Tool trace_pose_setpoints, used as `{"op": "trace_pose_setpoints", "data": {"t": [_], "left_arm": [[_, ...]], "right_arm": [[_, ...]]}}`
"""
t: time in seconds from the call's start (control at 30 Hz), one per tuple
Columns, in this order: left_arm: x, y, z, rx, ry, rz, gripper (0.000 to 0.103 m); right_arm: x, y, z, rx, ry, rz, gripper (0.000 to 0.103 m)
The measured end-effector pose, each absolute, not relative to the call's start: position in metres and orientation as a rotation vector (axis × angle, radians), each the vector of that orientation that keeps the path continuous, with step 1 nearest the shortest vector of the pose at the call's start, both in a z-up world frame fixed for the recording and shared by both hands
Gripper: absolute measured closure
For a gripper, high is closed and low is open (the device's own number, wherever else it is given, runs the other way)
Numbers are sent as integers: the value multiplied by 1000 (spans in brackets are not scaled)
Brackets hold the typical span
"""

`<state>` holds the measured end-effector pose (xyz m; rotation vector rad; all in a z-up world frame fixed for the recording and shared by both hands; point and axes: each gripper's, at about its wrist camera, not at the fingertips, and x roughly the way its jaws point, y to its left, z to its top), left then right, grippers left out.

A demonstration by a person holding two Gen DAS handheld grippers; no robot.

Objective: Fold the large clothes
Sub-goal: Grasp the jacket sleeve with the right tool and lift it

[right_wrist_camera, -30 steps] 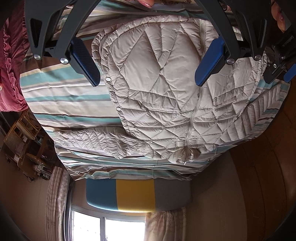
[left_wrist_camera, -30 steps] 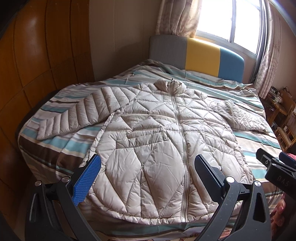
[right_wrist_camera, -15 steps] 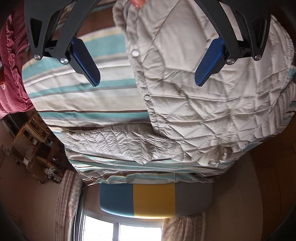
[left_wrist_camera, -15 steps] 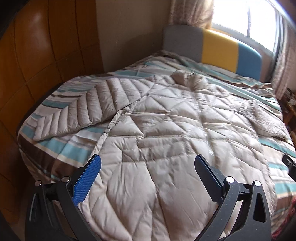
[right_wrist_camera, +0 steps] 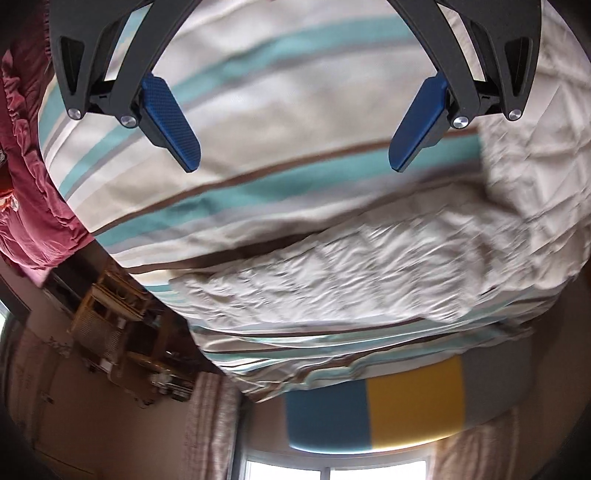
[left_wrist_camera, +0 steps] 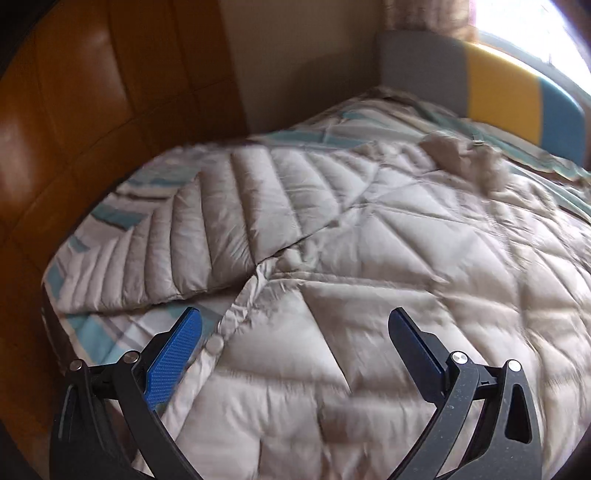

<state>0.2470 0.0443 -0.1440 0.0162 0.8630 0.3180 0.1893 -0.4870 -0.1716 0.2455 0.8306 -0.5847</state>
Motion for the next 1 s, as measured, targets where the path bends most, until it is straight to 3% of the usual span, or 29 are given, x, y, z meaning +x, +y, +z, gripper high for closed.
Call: {"op": "trace_pose_setpoints", "data": {"t": [0.17,0.3,0.67,0.77,0.83,0.87,0.93,1.0], "left_arm": [[278,58,-165,-25,913,350,3],[285,49,-181,41,900,338,3],[282,47,-193,37,868,345,3],[282,47,-193,34,869,342,3],[281,47,-194,32,868,342,3],[281,47,-193,32,867,343,3],[282,47,-194,33,865,347,3],[282,47,-194,36,864,350,3]], "right_arm": [[209,-538,-180,348,795,-668,5],[224,-560,-187,393,787,-724,20],[258,-609,-210,549,751,-794,23],[265,-611,-215,551,758,-764,42],[268,-610,-215,540,762,-751,62],[270,-608,-215,525,763,-747,66],[272,-603,-213,494,761,-740,86],[272,-596,-209,452,743,-745,95]]}}
